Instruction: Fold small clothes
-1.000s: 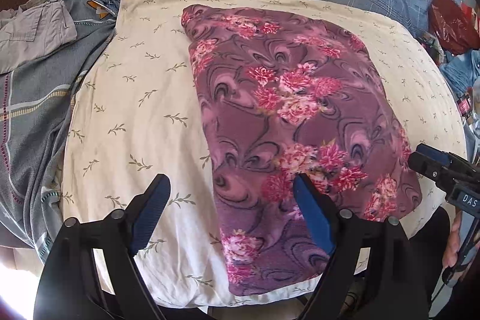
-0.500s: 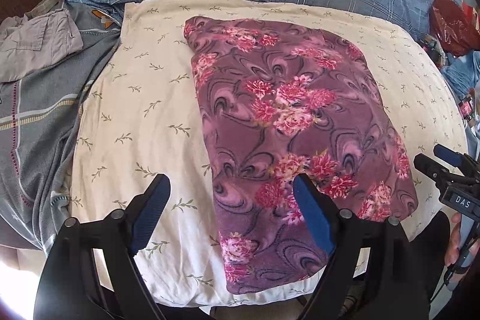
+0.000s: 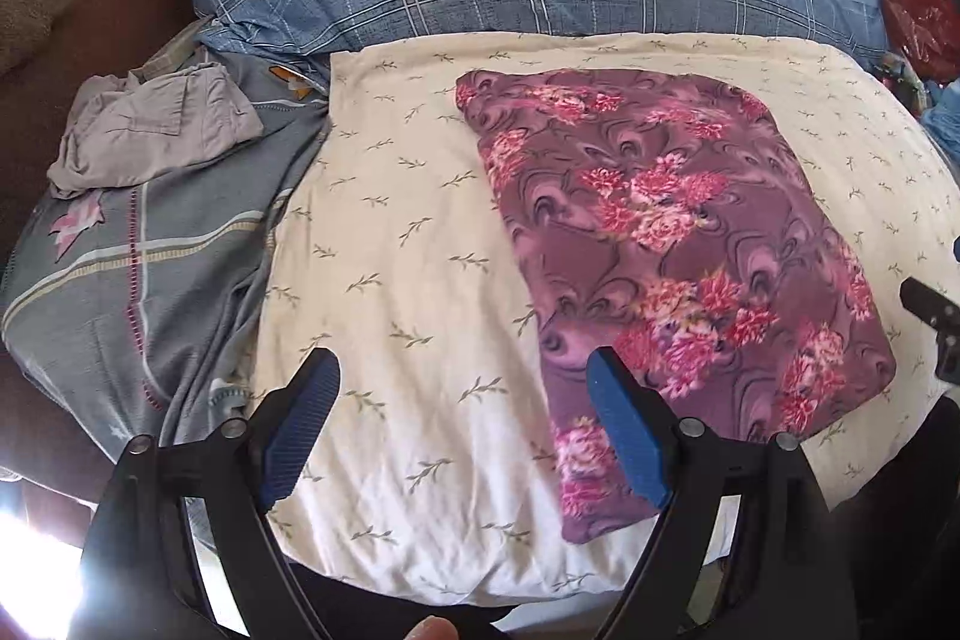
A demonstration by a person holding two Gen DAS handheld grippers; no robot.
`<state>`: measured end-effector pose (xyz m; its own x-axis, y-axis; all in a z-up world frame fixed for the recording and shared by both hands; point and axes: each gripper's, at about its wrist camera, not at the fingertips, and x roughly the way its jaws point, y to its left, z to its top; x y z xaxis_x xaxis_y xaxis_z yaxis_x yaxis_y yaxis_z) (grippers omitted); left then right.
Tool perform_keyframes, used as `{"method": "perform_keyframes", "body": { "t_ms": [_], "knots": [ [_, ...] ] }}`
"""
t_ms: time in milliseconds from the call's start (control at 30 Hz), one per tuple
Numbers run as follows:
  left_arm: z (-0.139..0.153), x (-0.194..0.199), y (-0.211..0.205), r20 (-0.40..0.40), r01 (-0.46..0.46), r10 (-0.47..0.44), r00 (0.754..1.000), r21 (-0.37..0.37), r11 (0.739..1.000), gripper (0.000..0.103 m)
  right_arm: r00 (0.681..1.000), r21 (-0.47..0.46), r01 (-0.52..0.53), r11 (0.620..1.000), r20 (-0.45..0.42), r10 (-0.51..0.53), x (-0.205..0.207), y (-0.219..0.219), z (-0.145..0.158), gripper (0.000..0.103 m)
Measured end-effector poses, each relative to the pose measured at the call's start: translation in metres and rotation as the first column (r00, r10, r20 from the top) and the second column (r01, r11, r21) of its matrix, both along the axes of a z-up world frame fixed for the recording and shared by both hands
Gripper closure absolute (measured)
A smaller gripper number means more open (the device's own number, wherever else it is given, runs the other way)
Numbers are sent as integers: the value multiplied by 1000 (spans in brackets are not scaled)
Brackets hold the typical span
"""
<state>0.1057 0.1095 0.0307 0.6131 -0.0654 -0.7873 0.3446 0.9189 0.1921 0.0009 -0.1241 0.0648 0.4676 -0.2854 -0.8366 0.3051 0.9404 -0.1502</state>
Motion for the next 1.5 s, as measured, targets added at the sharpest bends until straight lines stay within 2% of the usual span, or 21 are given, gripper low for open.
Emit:
{"method": "perform_keyframes", "body": {
  "t_ms": [233, 800, 1500],
  "knots": [
    [0, -10, 4, -25, 7, -8, 1000, -54, 999, 18, 999, 43, -20, 999, 35, 18, -4, 6, 12, 1],
    [-4, -34, -16, -40, 115, -117, 992, -56, 992, 18, 998, 58, -5, 998, 65, 1, -11, 3, 18, 0],
    [0, -50, -30, -50, 165, -170, 984, -97, 982, 18, 998, 57, 18, 998, 52, -21, -21, -2, 16, 0]
  ]
}}
